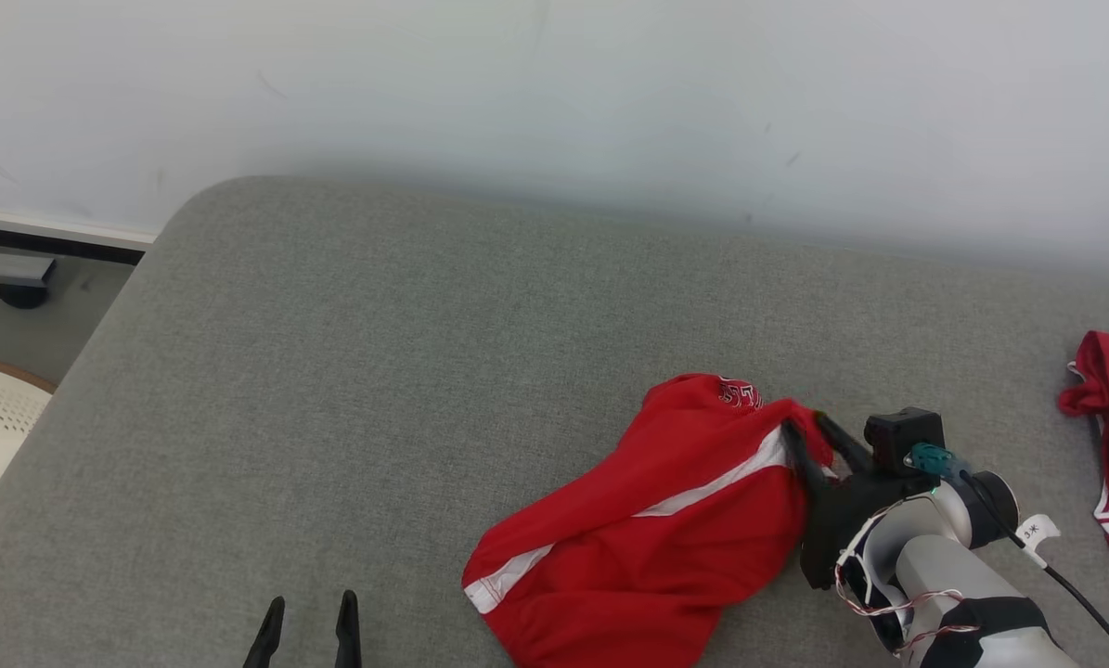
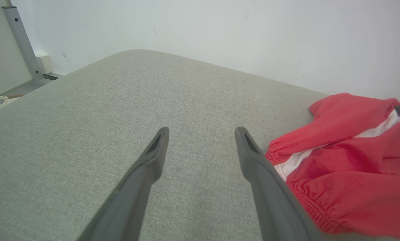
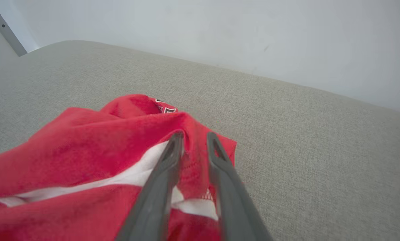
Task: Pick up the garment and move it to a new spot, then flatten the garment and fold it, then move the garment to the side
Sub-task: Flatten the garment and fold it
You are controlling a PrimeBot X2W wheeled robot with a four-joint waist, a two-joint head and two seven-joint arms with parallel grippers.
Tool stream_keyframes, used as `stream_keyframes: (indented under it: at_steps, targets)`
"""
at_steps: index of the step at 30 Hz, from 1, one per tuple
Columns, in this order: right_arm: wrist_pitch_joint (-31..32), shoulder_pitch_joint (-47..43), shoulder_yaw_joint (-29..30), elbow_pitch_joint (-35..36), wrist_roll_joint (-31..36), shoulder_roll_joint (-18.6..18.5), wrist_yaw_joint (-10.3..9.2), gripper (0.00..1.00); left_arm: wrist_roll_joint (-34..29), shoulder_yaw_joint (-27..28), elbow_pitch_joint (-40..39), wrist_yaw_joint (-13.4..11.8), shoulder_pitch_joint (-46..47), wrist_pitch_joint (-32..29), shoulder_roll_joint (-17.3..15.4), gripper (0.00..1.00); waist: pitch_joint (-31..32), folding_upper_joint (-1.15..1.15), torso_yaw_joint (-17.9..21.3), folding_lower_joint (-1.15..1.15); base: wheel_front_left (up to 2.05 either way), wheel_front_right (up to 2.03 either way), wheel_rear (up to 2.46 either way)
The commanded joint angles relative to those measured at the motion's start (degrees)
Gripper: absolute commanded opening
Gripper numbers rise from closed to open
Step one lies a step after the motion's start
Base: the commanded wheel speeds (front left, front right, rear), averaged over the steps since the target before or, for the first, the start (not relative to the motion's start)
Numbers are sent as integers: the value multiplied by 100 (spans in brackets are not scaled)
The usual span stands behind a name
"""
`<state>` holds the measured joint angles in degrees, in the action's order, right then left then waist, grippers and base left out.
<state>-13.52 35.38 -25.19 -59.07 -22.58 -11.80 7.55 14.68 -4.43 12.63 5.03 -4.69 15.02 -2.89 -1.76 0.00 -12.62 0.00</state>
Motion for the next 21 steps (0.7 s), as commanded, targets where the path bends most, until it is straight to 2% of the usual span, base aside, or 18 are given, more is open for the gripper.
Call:
stream_keyframes:
  at_steps: [1,6,9,13,21]
  targets:
    - [-88,68,-31,-60,-90,-53,-10,100,77,1,5,-26,14,11,2,100,-30,0,40,0,0,0,0]
    - [-169,-38,80,123,-270,-63,-10,100,120,32,10,-44,-5,10,2,100,-14,0,184,0,0,0,0]
    - [-166,-494,273,749,-297,-176,-11,100,172,37,17,-20,-6,10,2,100,-8,0,303,0,0,0,0]
    - [-168,-897,389,1205,-238,-205,-10,100,296,-96,103,36,47,10,1,100,-63,0,386,0,0,0,0]
    - [-169,-904,411,1291,-150,-112,-10,100,493,-593,533,134,345,11,-4,100,-250,0,485,0,0,0,0]
